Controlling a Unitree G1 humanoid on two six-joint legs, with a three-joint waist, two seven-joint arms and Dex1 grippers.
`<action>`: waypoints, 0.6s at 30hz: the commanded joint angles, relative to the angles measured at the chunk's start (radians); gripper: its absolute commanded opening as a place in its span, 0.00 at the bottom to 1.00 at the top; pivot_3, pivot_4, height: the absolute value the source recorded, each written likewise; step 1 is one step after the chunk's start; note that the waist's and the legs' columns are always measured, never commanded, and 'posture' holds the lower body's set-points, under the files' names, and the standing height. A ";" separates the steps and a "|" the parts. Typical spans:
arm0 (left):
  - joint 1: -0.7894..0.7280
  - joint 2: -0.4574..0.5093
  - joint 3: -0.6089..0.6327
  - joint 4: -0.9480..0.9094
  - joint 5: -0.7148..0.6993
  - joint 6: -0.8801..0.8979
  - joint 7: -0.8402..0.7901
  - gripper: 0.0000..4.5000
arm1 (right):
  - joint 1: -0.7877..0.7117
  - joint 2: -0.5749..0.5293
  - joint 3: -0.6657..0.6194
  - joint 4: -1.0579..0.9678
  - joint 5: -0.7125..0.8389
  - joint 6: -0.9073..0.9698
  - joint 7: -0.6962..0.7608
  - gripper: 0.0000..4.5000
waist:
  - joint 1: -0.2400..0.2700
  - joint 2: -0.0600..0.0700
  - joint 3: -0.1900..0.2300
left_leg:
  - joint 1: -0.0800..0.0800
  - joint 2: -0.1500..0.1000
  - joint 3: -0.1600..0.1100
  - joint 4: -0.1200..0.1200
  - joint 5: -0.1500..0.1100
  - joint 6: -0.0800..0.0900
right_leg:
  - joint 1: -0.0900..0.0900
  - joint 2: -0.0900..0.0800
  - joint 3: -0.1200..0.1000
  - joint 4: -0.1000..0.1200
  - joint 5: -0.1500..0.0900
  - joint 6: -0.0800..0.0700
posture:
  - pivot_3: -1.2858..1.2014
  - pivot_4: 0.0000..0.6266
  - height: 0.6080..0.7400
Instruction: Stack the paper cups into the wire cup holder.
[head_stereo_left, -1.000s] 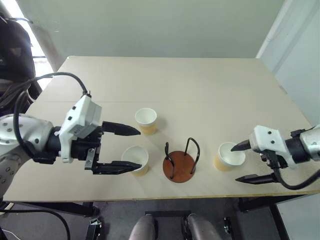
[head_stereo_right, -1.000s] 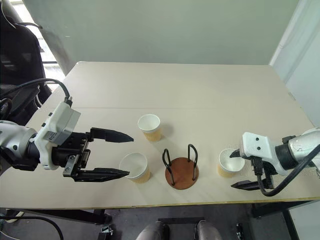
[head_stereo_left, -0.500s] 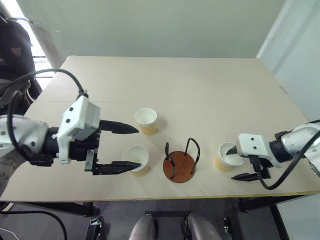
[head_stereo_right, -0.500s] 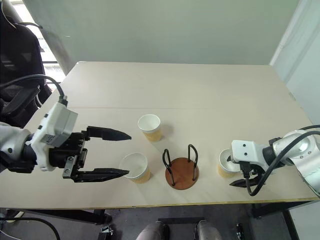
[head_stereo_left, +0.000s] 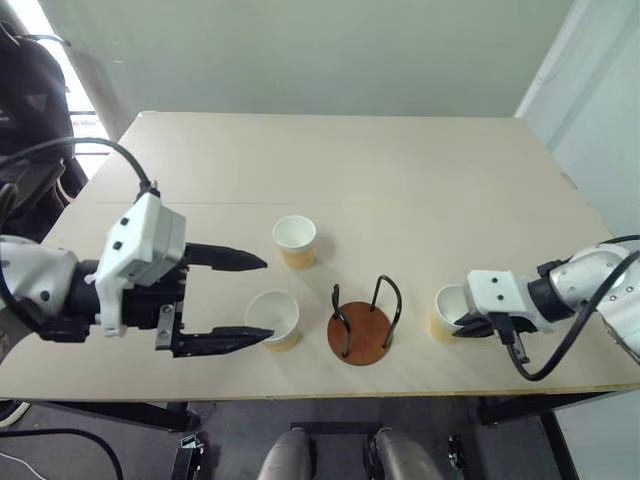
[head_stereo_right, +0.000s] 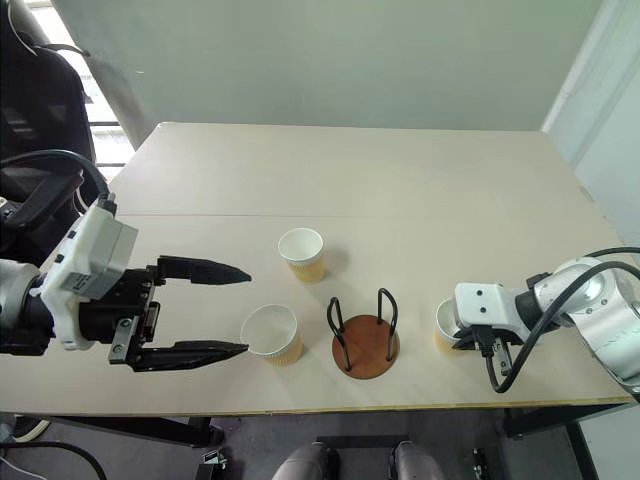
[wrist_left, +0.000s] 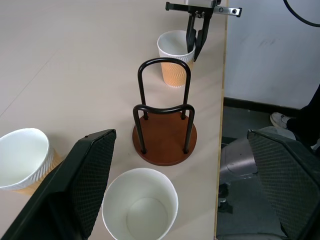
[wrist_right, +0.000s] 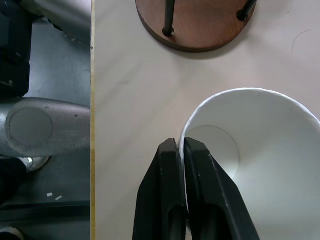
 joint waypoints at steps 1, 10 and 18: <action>0.005 0.013 0.049 -0.011 -0.013 0.004 0.006 1.00 | -0.032 -0.002 -0.014 0.010 -0.004 -0.023 0.026 0.01 | 0.000 0.000 0.000 | 0.000 0.000 0.000 0.000 0.000 0.000 | 0.000 0.000 0.000 0.000 0.000 0.000 | 0.52 0.24 1.00; 0.073 0.036 0.093 0.038 0.060 -0.008 -0.042 1.00 | -0.221 -0.013 -0.143 0.126 0.148 -0.057 0.175 0.01 | -0.001 0.000 0.000 | 0.000 0.000 0.000 0.001 0.000 0.000 | 0.000 0.000 0.000 0.000 -0.004 -0.008 | 0.52 0.24 1.00; 0.151 0.046 0.130 0.053 0.129 -0.008 -0.087 1.00 | -0.529 0.097 -0.179 0.195 0.296 0.005 0.206 0.01 | -0.004 0.000 0.000 | 0.000 0.001 0.000 0.000 0.000 0.000 | -0.001 0.001 0.000 0.000 -0.004 -0.010 | 0.52 0.24 1.00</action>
